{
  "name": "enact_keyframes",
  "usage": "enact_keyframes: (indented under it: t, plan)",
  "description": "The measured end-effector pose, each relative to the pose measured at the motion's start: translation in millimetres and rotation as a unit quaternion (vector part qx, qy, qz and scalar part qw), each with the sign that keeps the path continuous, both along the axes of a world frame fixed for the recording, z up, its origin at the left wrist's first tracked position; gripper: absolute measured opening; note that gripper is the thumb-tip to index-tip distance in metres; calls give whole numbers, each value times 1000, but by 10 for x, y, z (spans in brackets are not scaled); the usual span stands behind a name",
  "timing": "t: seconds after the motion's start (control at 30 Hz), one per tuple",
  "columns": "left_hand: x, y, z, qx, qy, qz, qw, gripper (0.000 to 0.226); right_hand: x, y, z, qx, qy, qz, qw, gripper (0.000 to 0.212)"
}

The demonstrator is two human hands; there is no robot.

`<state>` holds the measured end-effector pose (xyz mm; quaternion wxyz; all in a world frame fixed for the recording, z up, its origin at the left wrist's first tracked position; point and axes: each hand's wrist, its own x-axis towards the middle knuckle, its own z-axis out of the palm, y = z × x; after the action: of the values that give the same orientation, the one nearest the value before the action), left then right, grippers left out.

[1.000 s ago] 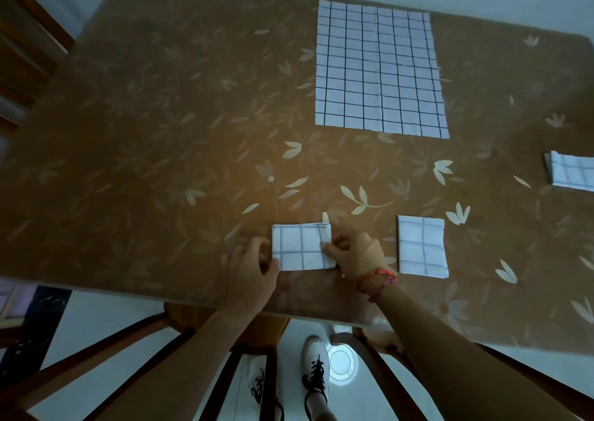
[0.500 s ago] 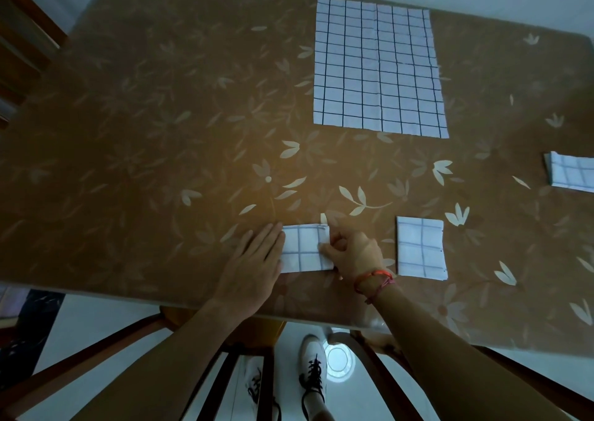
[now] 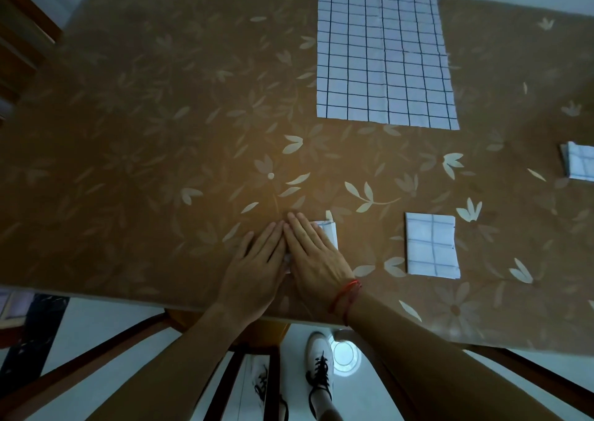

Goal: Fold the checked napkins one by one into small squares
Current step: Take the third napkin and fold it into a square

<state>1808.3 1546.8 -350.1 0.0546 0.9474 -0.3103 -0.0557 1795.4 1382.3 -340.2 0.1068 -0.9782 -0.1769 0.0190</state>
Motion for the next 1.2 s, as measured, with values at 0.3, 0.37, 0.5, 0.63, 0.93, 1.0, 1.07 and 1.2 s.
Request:
enact_keyframes:
  t: [0.3, 0.37, 0.5, 0.63, 0.93, 1.0, 1.07, 1.2]
  plan:
    - [15, 41, 16, 39, 13, 0, 999, 58, 59, -135, -81, -66, 57, 3, 996, 62]
    - [19, 41, 8, 38, 12, 1, 999, 56, 51, -250, -59, -83, 69, 2, 994, 65]
    - [33, 48, 27, 26, 13, 20, 999, 55, 0, -549, 4, -118, 79, 0, 990, 68]
    - [50, 58, 51, 26, 21, 16, 999, 53, -6, -584, 43, -132, 100, 0, 986, 69]
    - [127, 12, 207, -27, 26, 22, 999, 52, 35, -517, 172, -128, 139, -16, 982, 68]
    - [165, -18, 265, -54, 21, 33, 998, 48, 63, -494, 222, -129, 137, -21, 982, 71]
    - [199, -65, 331, -73, 28, 55, 995, 48, 92, -468, 289, -121, 157, -2, 980, 76]
    - [275, -179, 447, -62, 55, 98, 992, 52, 165, -440, 360, -100, 176, -9, 979, 70]
